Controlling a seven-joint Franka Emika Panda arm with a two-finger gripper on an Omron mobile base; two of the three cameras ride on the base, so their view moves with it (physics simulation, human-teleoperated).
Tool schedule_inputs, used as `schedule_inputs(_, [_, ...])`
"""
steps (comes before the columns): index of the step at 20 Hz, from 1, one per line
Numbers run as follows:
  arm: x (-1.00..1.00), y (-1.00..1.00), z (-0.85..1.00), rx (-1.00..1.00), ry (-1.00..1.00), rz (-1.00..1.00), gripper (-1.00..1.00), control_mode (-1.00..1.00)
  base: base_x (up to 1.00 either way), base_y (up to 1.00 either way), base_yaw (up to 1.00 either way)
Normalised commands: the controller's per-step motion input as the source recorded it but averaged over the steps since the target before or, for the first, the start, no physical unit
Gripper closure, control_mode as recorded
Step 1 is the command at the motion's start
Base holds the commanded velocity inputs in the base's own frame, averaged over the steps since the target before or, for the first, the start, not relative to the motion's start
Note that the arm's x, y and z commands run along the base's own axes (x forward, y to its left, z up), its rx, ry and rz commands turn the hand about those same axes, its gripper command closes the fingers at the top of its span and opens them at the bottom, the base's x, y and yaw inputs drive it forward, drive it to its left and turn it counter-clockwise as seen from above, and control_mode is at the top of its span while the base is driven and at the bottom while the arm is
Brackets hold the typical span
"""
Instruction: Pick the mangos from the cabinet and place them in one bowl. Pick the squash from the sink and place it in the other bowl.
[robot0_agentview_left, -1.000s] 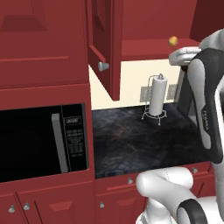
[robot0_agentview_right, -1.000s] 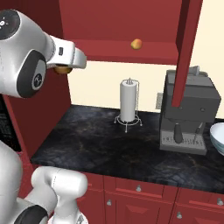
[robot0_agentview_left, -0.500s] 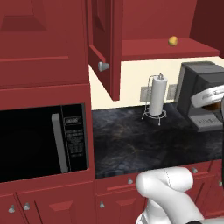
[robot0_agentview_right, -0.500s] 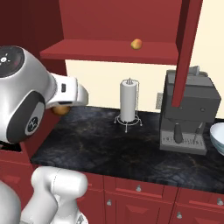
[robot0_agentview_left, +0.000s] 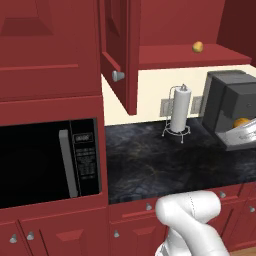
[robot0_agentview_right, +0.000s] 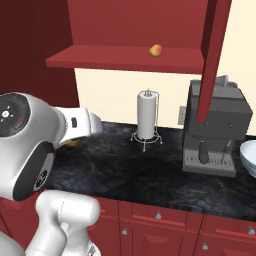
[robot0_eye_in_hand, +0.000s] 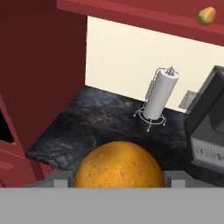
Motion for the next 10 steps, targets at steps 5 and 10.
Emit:
schedule_inputs(5, [0.0, 0.0, -0.03, 0.0, -0.04, 0.01, 1.0, -1.0, 0.0, 0.0, 0.0])
schedule_inputs(10, [0.0, -0.01, -0.01, 0.0, 0.0, 0.0, 1.0, 1.0, 0.0, -0.26, -0.01])
